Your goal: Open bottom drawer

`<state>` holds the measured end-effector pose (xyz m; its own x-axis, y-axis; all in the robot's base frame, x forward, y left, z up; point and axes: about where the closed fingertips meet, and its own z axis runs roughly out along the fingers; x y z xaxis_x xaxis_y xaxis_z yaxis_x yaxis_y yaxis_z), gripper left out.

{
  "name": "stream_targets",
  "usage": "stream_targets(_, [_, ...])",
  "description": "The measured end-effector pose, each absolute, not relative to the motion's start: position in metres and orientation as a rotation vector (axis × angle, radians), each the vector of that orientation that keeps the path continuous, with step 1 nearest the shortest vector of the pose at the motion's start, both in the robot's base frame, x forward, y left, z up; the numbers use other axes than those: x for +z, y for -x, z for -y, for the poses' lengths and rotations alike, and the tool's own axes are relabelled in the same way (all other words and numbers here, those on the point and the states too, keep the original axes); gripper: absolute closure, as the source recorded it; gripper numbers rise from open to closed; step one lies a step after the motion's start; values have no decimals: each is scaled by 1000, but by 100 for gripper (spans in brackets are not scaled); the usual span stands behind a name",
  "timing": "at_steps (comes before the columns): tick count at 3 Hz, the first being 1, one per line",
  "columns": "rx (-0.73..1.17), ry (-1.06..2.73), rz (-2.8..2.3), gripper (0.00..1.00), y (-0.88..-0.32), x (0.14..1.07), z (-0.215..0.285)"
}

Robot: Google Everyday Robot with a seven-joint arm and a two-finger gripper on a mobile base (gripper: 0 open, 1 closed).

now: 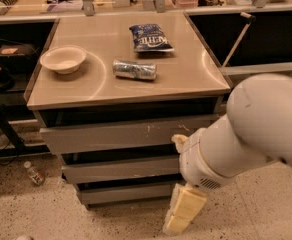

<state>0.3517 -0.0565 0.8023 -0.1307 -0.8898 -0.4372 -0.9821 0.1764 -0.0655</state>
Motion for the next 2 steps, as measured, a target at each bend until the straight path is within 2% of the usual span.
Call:
stream_targets(1, [400,1753,-2171,0,-347,712,43])
stream_targets(2, [416,1700,-2224,0,-368,630,33])
